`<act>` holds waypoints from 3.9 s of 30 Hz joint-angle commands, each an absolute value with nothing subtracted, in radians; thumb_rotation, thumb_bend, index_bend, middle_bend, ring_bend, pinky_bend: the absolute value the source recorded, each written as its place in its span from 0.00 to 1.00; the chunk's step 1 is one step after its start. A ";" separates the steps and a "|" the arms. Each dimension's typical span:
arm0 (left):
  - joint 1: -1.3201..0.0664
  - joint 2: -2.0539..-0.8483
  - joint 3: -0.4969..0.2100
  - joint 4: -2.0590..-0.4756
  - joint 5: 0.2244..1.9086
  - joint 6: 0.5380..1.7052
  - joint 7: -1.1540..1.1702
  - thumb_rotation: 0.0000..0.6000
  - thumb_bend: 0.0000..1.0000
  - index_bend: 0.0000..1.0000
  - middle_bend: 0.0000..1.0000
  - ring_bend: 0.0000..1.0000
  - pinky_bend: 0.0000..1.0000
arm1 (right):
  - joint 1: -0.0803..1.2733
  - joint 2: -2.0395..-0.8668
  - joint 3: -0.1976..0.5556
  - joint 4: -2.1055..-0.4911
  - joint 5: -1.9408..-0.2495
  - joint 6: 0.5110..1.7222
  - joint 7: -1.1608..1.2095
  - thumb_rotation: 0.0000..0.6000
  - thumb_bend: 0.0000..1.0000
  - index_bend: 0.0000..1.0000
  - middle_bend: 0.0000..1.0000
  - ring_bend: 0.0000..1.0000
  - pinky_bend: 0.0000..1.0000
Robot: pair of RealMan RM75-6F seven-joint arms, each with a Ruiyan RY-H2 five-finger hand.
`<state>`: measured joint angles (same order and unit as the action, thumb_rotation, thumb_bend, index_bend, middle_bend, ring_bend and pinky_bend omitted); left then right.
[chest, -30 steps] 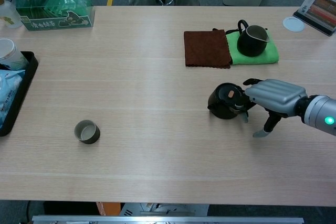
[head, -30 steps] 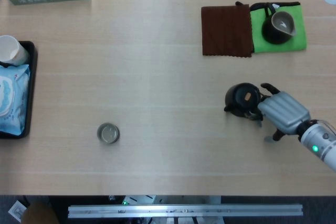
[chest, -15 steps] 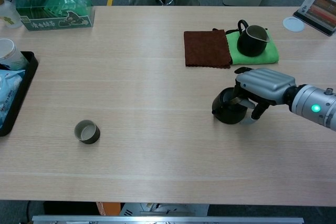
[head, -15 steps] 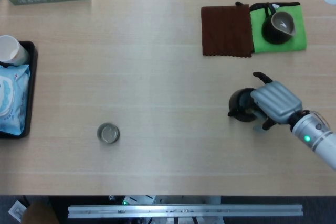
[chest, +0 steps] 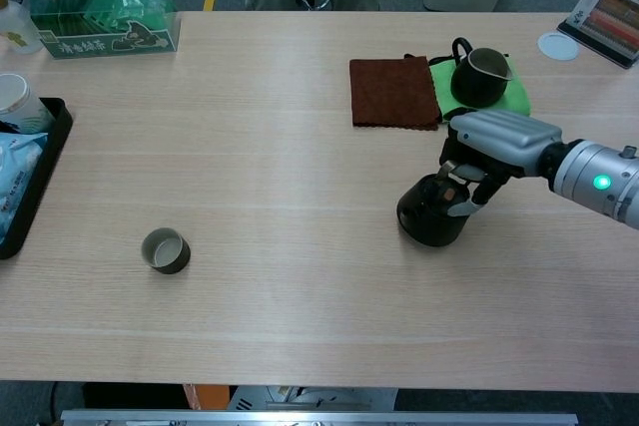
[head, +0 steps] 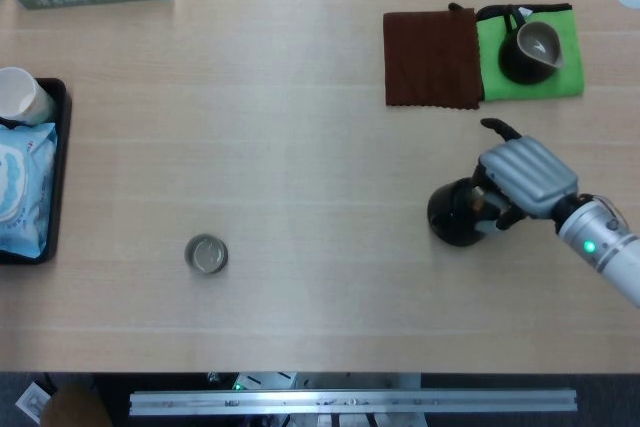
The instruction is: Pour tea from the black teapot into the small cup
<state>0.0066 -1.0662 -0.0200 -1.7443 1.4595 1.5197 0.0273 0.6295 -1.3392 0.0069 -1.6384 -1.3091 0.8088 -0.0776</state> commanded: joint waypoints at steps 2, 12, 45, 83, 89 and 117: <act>0.004 -1.065 -0.020 -1.752 1.464 1.520 0.035 1.00 0.25 0.07 0.14 0.13 0.16 | 0.630 -1.321 0.017 -1.642 -1.327 0.819 -0.051 1.00 0.00 0.97 0.89 0.85 0.06; 0.002 -1.062 -0.018 -1.775 1.480 1.524 0.052 1.00 0.25 0.07 0.14 0.13 0.16 | 0.617 -1.275 0.037 -1.659 -1.400 0.878 0.053 0.80 0.00 1.00 0.90 0.86 0.06; -0.009 -1.061 -0.013 -1.772 1.514 1.528 0.040 1.00 0.25 0.07 0.15 0.13 0.16 | 0.554 -1.226 0.056 -1.722 -1.471 1.059 -0.065 0.71 0.33 1.00 0.96 0.91 0.06; -0.259 -1.170 0.096 -1.716 1.556 1.040 0.178 1.00 0.25 0.16 0.19 0.14 0.16 | 0.521 -1.136 0.067 -1.727 -1.465 1.092 -0.108 0.73 0.33 1.00 0.96 0.91 0.06; -0.266 -1.239 0.091 -1.690 1.529 1.034 0.206 1.00 0.25 0.19 0.22 0.17 0.16 | 0.517 -1.131 0.067 -1.724 -1.461 1.090 -0.106 0.73 0.33 1.00 0.96 0.91 0.06; -0.347 -1.446 0.072 -1.623 1.414 0.963 0.342 1.00 0.25 0.24 0.21 0.17 0.16 | 0.501 -1.118 0.062 -1.706 -1.465 1.086 -0.071 0.73 0.33 1.00 0.96 0.91 0.06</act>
<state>-0.3455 -1.4443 0.0716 -1.6247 1.4153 0.9621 0.3406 0.5010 -1.1182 0.0622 -1.7064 -1.4650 1.0862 -0.0712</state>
